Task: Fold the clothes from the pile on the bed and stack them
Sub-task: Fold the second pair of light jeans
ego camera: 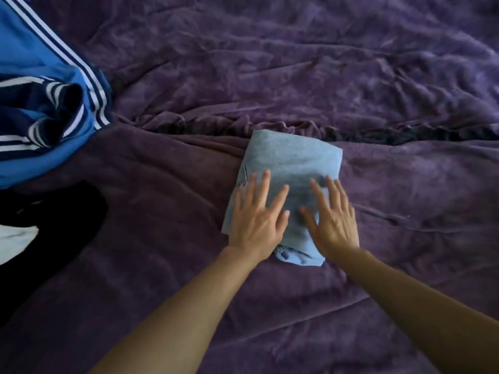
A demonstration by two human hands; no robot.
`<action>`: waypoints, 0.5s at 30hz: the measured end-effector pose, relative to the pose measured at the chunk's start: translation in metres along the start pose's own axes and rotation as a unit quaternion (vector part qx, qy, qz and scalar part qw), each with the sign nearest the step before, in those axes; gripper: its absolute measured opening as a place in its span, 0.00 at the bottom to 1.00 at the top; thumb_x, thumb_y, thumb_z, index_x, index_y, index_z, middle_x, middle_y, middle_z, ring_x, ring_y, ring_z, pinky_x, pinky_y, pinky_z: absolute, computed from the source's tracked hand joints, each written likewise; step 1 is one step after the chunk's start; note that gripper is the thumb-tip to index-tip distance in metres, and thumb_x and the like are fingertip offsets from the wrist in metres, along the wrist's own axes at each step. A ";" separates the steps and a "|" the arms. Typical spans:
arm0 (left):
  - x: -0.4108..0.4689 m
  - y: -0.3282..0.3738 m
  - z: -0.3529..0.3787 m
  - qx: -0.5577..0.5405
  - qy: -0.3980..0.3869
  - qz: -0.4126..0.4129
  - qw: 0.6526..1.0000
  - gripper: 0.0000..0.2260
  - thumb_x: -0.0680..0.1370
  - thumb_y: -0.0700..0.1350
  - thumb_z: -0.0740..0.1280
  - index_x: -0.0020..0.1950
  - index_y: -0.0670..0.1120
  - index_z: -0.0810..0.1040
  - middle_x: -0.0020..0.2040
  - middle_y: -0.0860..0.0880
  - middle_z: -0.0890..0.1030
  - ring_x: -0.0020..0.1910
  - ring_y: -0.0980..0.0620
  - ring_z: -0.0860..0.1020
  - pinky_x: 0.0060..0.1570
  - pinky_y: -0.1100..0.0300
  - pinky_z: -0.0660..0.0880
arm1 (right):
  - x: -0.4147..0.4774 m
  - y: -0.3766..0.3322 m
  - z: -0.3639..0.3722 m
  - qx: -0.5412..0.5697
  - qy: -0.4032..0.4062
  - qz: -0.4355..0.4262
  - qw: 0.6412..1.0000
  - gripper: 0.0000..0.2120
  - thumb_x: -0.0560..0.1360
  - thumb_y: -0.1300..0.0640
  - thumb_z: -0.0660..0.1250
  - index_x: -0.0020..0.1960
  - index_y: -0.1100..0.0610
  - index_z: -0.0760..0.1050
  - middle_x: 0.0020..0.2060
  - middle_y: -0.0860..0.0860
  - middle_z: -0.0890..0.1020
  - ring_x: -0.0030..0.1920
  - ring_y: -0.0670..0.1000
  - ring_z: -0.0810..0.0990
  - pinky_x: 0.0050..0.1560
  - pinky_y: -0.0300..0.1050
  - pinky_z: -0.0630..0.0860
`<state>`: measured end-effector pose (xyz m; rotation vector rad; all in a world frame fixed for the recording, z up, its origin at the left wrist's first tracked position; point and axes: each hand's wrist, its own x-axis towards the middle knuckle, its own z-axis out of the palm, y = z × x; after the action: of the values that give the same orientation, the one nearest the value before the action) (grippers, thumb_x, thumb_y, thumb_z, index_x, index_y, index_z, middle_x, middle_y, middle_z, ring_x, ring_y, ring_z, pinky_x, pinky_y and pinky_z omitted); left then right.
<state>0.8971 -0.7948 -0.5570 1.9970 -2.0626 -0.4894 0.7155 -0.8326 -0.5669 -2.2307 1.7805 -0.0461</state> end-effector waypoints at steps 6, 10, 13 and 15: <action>0.009 -0.055 0.045 0.126 -0.162 0.021 0.979 0.35 0.75 0.69 0.44 0.78 0.56 0.42 0.78 0.45 0.36 0.77 0.46 0.36 0.72 0.37 0.45 | -0.030 0.009 0.058 -0.071 -0.065 -0.012 0.995 0.34 0.76 0.31 0.46 0.78 0.44 0.48 0.78 0.53 0.47 0.78 0.57 0.46 0.69 0.60 0.65; 0.034 -0.049 0.031 0.103 -0.125 0.024 0.987 0.31 0.76 0.68 0.46 0.74 0.55 0.62 0.77 0.42 0.56 0.75 0.43 0.54 0.68 0.39 0.55 | -0.012 0.016 0.049 -0.051 -0.072 -0.023 0.996 0.33 0.75 0.30 0.47 0.76 0.42 0.56 0.77 0.51 0.55 0.77 0.56 0.52 0.65 0.60 0.67; 0.081 -0.047 0.008 0.075 0.028 0.017 0.997 0.25 0.76 0.63 0.57 0.65 0.48 0.73 0.68 0.39 0.69 0.65 0.38 0.68 0.59 0.43 0.66 | 0.020 0.029 0.018 0.001 0.021 0.008 1.000 0.27 0.74 0.34 0.56 0.66 0.49 0.70 0.65 0.53 0.71 0.63 0.58 0.69 0.55 0.61 0.74; 0.122 -0.054 -0.004 0.012 -0.016 -0.037 0.999 0.32 0.75 0.63 0.62 0.74 0.49 0.62 0.74 0.38 0.62 0.71 0.38 0.63 0.64 0.44 0.64 | 0.059 0.038 0.003 0.070 0.043 0.113 0.990 0.31 0.72 0.37 0.65 0.69 0.51 0.65 0.67 0.54 0.68 0.63 0.57 0.68 0.57 0.61 0.73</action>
<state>0.9432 -0.9180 -0.5828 2.0999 -2.0283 -0.5158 0.6937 -0.8960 -0.5875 -1.9449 1.9988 -0.2166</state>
